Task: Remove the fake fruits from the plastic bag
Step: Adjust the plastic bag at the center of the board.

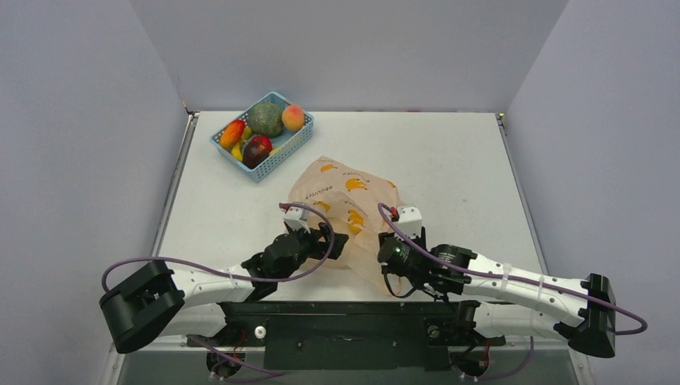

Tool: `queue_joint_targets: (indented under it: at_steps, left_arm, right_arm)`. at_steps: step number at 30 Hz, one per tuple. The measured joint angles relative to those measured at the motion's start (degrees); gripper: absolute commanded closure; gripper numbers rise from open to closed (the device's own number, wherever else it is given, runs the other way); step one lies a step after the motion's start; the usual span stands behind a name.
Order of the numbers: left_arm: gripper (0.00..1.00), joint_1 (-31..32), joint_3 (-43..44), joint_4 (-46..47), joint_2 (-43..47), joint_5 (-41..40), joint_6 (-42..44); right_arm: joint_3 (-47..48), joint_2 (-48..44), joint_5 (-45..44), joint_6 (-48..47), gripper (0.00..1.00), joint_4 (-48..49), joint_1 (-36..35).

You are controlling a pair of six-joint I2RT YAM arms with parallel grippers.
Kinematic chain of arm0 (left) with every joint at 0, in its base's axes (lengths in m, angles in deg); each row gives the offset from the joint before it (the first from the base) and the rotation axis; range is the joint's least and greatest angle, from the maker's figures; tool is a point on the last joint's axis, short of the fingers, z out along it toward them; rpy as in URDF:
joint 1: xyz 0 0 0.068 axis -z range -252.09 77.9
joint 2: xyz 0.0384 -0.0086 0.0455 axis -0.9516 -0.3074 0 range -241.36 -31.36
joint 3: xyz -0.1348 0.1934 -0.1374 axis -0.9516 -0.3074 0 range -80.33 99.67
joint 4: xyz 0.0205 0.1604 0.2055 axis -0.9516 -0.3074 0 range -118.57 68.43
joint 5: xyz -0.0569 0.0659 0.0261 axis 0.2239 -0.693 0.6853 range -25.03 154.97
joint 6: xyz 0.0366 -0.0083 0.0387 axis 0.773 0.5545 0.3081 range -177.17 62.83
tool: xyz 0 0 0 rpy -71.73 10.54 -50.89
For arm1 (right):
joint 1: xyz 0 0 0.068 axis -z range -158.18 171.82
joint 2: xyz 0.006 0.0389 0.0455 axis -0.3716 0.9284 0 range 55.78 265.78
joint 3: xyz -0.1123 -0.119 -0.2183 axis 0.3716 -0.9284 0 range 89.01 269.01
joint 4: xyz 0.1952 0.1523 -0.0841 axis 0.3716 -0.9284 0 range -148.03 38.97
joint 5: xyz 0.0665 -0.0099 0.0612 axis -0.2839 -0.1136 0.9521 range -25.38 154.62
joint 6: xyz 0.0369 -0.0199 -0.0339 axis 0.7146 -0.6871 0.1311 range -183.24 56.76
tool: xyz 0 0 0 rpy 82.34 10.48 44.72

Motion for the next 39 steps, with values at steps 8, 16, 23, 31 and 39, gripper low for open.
queue_joint_targets:
  at_steps: [8, 16, 23, 31, 39]
  left_arm:
    - [0.12, 1.7, 3.4, 1.6, -5.3, 1.5, 1.3]
    - [0.14, 1.8, 3.4, 3.4, -9.6, 2.3, 1.6]
    - [0.14, 1.8, 3.4, 7.1, -12.4, 5.5, -1.0]
    - [0.14, 1.8, 3.2, 11.8, -12.7, 8.7, -4.7]
    - [0.14, 0.1, 0.5, 12.6, -11.1, 10.1, -5.6]
  right_arm:
    - [1.4, 0.7, 1.9, -4.8, 0.33, 7.7, 2.8]
    - [-1.0, 0.6, 6.9, -4.2, 0.31, 17.7, 3.0]
    - [-1.2, 3.5, -3.6, 4.3, 0.32, 16.1, 2.9]
    - [-1.8, 7.3, -9.3, 6.0, 0.75, 13.9, 0.1]
    - [-3.0, 4.0, -9.0, -2.3, 1.00, 14.6, -0.4]
